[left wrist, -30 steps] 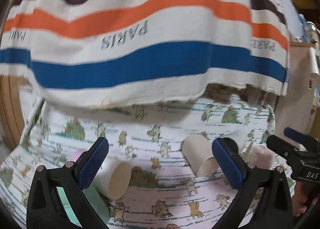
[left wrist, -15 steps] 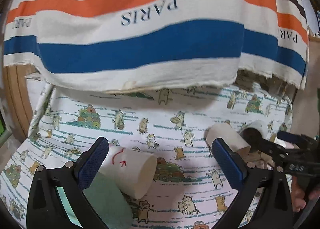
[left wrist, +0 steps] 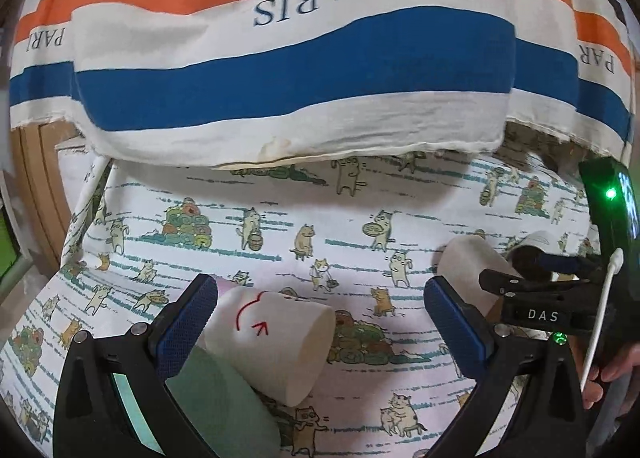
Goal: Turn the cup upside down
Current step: 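Reach the right gripper to the beige square cup lying on its side, then grasp the beige cup with the right gripper and rotate it rim-down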
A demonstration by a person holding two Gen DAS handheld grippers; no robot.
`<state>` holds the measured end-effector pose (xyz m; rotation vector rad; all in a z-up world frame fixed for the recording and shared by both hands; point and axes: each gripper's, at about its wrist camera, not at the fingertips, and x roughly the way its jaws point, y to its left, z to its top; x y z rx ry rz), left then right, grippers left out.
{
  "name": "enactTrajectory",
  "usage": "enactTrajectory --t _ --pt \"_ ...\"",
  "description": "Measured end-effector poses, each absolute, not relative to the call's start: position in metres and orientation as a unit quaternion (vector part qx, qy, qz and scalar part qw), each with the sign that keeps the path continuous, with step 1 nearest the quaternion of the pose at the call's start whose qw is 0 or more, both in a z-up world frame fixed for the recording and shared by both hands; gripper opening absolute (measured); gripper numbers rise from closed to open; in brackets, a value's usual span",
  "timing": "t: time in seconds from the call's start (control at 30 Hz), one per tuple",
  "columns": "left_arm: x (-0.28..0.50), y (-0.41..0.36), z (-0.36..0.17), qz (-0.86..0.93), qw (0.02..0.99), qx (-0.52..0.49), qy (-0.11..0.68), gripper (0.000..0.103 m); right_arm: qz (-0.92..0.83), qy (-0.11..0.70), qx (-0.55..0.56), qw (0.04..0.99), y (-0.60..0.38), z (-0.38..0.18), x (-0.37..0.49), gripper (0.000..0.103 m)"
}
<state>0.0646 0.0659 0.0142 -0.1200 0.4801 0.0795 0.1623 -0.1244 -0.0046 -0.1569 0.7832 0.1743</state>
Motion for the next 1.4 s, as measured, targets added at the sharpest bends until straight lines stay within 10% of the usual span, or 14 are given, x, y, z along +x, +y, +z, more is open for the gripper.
enactTrajectory --t 1.4 --pt "0.044 0.065 0.030 0.044 0.973 -0.074 0.213 0.103 0.121 0.389 -0.066 0.911 -0.124 -0.004 0.122 0.070"
